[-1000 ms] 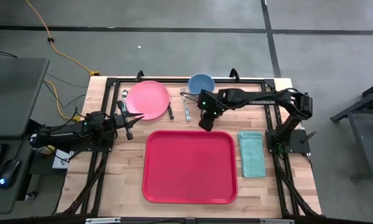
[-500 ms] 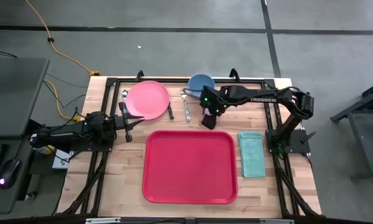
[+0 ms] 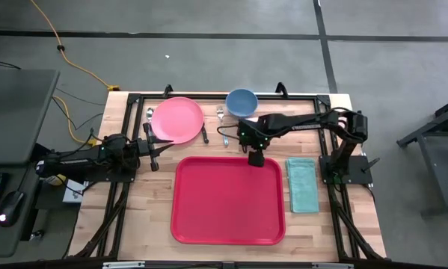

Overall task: Set up tray
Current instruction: Put the purple mug on the red tray

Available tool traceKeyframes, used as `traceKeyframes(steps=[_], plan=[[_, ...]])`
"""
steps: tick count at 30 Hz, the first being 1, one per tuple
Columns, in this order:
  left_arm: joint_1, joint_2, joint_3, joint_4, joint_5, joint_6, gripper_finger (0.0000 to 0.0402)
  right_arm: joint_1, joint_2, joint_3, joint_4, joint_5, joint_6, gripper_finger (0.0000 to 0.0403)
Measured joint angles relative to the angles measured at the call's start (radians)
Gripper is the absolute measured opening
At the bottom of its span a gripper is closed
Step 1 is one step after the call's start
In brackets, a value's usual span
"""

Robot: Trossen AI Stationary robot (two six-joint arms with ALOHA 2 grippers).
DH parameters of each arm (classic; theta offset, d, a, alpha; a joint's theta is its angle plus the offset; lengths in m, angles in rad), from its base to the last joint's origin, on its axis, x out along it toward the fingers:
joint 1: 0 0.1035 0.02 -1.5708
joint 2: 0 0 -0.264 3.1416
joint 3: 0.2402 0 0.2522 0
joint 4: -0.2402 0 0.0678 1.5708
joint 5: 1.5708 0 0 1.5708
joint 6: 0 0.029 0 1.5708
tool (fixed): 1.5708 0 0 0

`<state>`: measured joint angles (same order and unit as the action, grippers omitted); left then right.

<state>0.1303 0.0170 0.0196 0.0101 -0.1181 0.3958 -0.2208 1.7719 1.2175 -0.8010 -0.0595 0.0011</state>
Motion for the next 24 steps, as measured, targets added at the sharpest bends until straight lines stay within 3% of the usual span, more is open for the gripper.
traceKeyframes(steps=[5,13,24], plan=[[0.000,0.000,0.000,-0.002,0.000,0.000,0.0079,-0.008,0.016,-0.044,0.021,0.070,-0.002,0.0247],[0.000,0.000,0.000,-0.002,0.000,0.000,0.0079,-0.051,0.016,-0.056,0.067,0.096,-0.050,0.0247],[0.000,0.000,0.000,-0.003,0.000,0.000,0.0079,-0.082,0.063,-0.056,0.118,0.053,-0.102,0.0247]])
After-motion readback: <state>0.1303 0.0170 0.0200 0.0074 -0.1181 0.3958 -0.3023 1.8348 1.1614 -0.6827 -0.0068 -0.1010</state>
